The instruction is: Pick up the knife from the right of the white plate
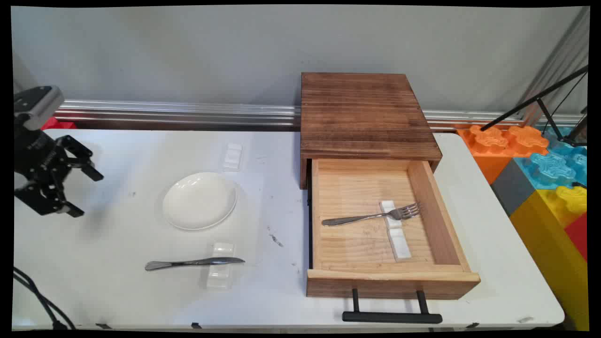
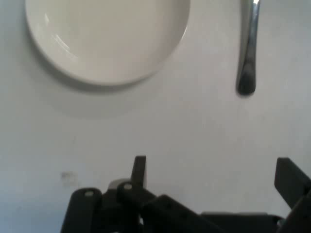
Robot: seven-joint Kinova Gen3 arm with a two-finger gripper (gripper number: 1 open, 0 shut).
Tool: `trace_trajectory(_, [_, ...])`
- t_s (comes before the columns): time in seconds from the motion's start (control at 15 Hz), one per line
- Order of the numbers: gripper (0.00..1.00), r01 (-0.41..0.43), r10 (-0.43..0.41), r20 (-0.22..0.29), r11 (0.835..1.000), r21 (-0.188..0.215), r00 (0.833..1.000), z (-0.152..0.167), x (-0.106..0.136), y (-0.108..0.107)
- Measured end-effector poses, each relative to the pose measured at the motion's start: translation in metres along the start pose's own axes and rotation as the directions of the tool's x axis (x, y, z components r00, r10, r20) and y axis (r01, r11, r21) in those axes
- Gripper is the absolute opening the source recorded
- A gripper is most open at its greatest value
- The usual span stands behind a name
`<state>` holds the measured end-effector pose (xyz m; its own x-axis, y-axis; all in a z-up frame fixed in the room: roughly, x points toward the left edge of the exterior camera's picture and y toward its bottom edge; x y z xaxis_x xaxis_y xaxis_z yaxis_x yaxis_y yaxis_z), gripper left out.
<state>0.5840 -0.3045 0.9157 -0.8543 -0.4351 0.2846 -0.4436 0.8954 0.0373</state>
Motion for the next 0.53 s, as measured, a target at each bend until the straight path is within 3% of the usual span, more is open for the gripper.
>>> trace_trajectory(0.33, [1.00,0.007,-0.012,-0.076,0.998,-0.065,0.997,0.032,0.017,0.015])
trace_trajectory(0.53, [1.00,0.007,-0.015,-0.108,0.997,-0.082,0.994,0.049,0.022,0.025])
